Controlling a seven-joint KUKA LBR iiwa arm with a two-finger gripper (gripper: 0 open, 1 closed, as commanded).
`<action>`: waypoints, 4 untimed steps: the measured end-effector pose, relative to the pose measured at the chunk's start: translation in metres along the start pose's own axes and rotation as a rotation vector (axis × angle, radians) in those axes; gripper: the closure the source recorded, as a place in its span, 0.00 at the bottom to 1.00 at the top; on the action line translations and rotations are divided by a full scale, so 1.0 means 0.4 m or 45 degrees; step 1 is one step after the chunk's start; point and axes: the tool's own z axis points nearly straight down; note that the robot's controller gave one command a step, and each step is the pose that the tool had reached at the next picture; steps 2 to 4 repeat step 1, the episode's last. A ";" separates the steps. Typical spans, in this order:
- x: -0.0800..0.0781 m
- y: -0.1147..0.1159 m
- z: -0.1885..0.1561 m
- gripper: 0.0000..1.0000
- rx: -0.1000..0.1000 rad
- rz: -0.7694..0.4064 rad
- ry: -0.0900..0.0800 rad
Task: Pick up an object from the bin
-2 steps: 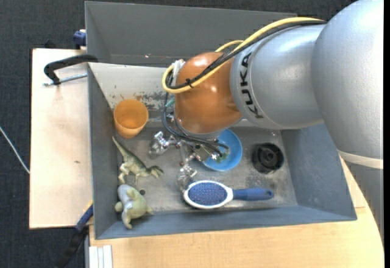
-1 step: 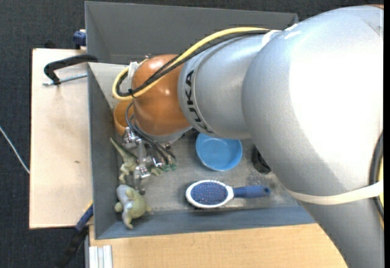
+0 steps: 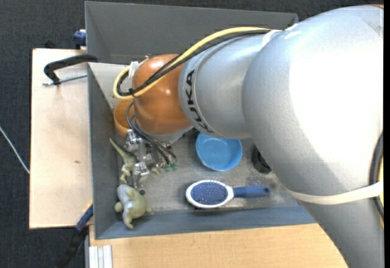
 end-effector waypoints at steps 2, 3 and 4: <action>0.041 -0.074 -0.421 1.00 0.001 -0.515 -0.009; 0.041 -0.074 -0.421 1.00 0.001 -0.515 -0.009; 0.041 -0.074 -0.421 1.00 0.001 -0.515 -0.009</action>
Offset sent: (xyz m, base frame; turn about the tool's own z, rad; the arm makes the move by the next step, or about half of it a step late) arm -0.0115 -0.0343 0.1640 -0.4056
